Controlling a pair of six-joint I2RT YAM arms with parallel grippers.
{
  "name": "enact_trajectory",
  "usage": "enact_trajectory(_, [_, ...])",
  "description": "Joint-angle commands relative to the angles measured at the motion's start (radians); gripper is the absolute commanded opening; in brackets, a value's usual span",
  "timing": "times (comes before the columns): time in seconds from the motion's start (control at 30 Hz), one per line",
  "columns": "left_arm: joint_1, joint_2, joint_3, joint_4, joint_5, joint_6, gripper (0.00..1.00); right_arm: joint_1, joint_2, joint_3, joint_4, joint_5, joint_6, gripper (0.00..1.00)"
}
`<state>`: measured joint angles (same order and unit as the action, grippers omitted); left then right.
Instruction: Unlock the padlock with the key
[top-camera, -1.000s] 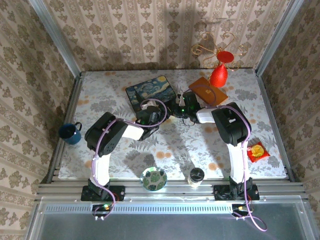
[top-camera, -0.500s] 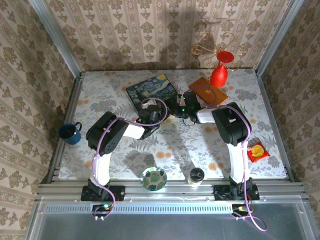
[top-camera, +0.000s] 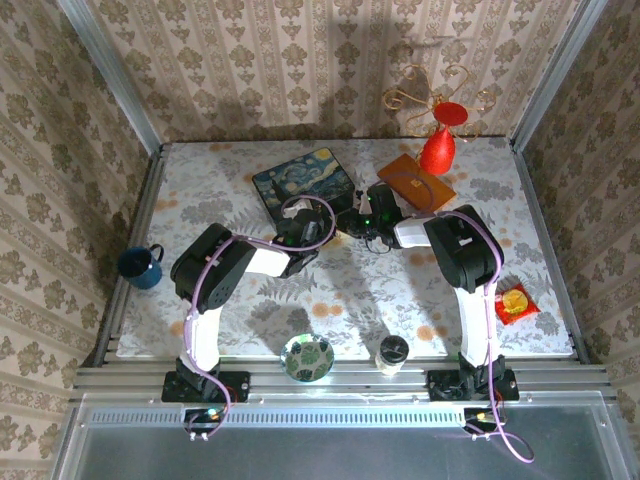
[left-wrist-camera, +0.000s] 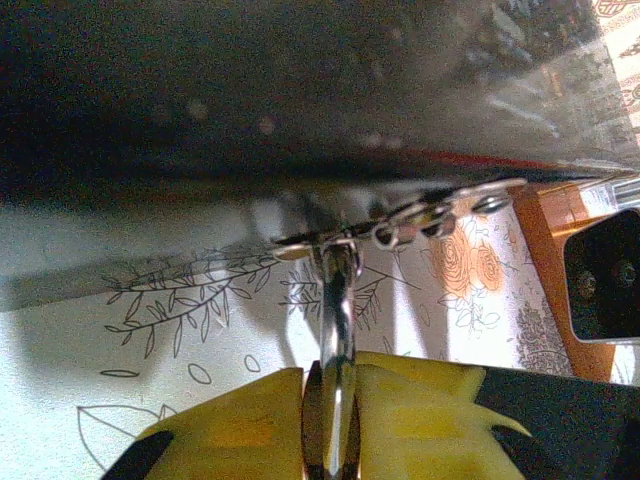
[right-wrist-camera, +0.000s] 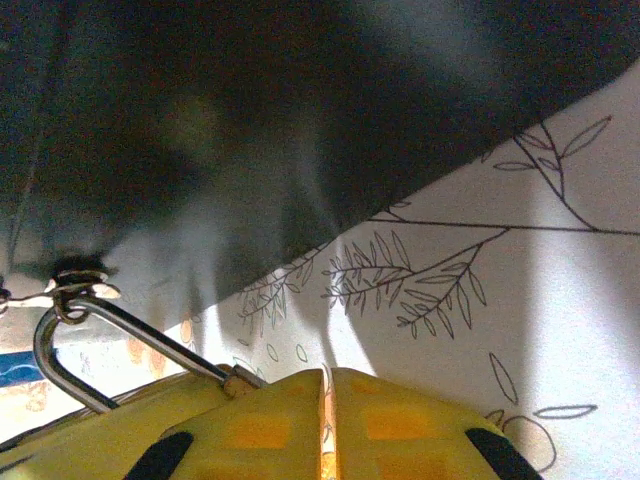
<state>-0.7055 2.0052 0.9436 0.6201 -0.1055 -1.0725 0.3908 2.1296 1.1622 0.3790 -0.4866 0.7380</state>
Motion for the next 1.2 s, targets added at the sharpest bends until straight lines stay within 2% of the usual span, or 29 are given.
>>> enact_trajectory(0.0, [-0.002, 0.038, -0.026, -0.177, 0.013, -0.057, 0.15, 0.040, -0.050, -0.033, -0.080, -0.104, 0.006, 0.13])
enact_trajectory(0.07, [0.001, 0.029, -0.028, -0.183, 0.015, -0.056, 0.11, 0.036, -0.061, -0.034, -0.097, -0.086, -0.007, 0.14])
enact_trajectory(0.27, [0.009, -0.008, -0.044, -0.184, 0.037, -0.040, 0.09, 0.021, -0.094, -0.020, -0.179, -0.026, -0.067, 0.17])
enact_trajectory(0.37, [0.015, -0.024, -0.052, -0.180, 0.063, -0.037, 0.03, 0.014, -0.103, -0.023, -0.201, -0.007, -0.078, 0.18])
enact_trajectory(0.63, [0.029, -0.064, -0.069, -0.169, 0.146, -0.026, 0.08, -0.003, -0.141, -0.097, -0.151, -0.004, -0.095, 0.19])
enact_trajectory(0.77, [0.032, -0.052, -0.080, -0.155, 0.164, -0.050, 0.08, 0.001, -0.147, -0.118, -0.142, -0.010, -0.116, 0.19])
enact_trajectory(0.83, [0.036, -0.057, -0.094, -0.126, 0.189, -0.093, 0.07, 0.016, -0.171, -0.142, -0.134, 0.004, -0.163, 0.22])
enact_trajectory(0.93, [0.053, -0.073, -0.094, -0.124, 0.242, -0.158, 0.05, 0.058, -0.237, -0.191, -0.152, 0.112, -0.288, 0.27])
enact_trajectory(1.03, [0.070, -0.093, -0.070, -0.175, 0.310, -0.193, 0.04, 0.103, -0.287, -0.228, -0.161, 0.222, -0.402, 0.31])
enact_trajectory(1.17, [0.081, -0.134, -0.040, -0.285, 0.349, -0.188, 0.02, 0.118, -0.329, -0.267, -0.117, 0.255, -0.485, 0.33])
